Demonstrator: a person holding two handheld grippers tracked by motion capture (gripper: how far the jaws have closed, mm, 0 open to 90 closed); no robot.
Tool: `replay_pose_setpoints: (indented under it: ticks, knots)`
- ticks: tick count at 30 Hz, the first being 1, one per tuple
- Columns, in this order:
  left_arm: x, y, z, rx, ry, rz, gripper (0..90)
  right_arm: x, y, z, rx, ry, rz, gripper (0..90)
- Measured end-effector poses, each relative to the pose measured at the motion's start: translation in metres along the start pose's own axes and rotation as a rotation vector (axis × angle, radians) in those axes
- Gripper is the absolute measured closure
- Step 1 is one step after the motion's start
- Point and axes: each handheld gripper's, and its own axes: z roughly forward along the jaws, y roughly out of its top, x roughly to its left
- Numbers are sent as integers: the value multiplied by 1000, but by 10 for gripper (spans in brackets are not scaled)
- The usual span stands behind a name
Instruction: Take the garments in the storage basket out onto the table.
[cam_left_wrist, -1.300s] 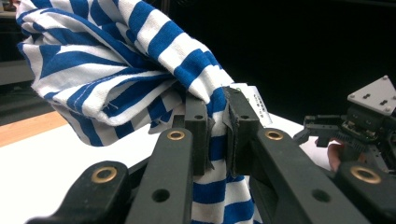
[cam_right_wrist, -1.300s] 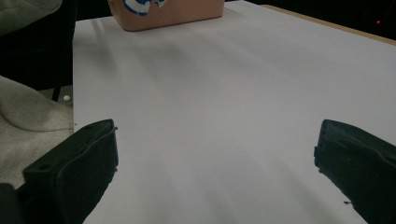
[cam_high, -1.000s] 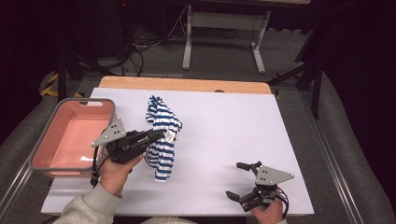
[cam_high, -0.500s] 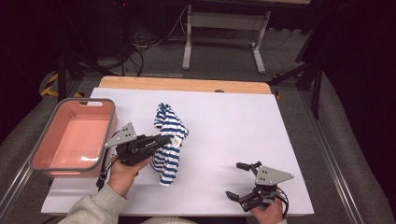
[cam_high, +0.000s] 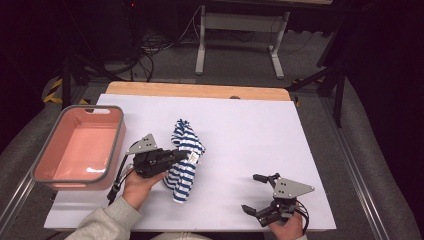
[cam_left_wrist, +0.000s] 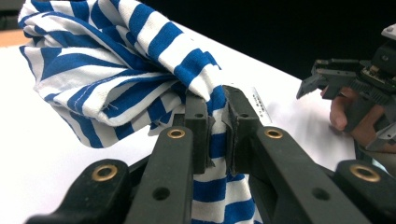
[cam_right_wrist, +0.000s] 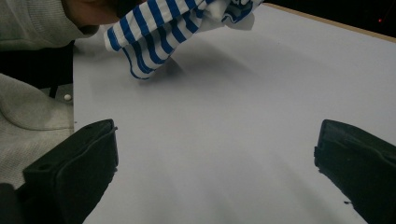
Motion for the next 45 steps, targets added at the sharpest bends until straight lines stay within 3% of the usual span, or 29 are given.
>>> replay_pose_setpoints:
  ticks: [4,21,23,28,29,33,37,45]
  knots:
    - [2,-2,5,17,-22,-21,822,0,0,0,1,1,1,1]
    - [8,-13,16,38,15,-32,807,0,0,0,2,4,0,1]
    - [8,-14,16,36,14,-29,764,0,0,0,1,4,-2,1]
    - [7,-15,20,41,15,-31,505,0,0,0,3,7,0,1]
    - [7,-14,19,34,19,-30,505,0,0,0,3,7,0,1]
    - [9,-13,18,28,71,-1,303,0,0,0,3,7,-2,1]
    - [10,-12,15,19,61,-11,240,0,0,0,3,7,-3,1]
    - [7,-8,8,-3,57,28,139,-1,2,3,0,11,-9,1]
